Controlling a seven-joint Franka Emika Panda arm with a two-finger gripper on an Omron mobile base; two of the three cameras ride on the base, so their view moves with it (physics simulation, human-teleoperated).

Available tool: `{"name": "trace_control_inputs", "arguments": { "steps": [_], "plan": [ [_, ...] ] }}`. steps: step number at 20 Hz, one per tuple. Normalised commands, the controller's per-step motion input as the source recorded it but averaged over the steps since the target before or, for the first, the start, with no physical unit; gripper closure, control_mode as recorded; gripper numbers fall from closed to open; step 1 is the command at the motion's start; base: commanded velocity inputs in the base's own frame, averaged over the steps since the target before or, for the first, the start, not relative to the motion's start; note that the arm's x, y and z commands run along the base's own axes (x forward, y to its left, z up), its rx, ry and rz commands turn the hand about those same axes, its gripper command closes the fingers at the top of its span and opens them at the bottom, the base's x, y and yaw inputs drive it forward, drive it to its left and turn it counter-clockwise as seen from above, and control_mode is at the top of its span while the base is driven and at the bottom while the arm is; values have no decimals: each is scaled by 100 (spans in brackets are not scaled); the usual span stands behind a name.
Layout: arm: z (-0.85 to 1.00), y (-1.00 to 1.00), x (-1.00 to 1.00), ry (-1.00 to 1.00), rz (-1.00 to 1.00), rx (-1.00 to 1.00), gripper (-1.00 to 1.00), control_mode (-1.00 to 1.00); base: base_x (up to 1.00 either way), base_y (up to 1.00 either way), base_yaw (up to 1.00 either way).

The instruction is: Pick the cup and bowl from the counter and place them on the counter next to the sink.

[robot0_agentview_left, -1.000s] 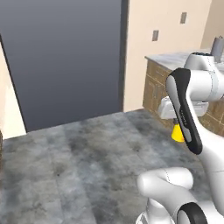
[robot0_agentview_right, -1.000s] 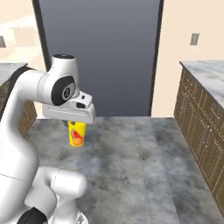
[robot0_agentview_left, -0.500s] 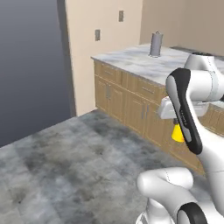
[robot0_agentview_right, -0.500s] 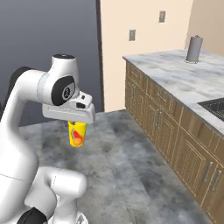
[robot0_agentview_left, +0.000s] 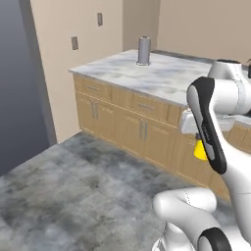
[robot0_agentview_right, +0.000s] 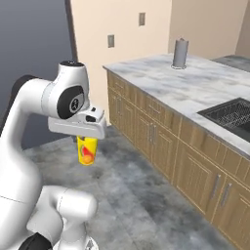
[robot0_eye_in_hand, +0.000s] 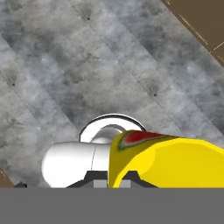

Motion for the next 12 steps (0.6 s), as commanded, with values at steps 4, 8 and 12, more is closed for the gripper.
{"name": "trace_control_inputs", "arguments": {
  "steps": [4,8,12],
  "plan": [
    [0,0,0,0,0,0,100,100,39,-11,-38],
    [0,0,0,0,0,0,100,100,34,-12,-40],
    [0,0,0,0,0,0,100,100,47,0,-39]
  ]
}}
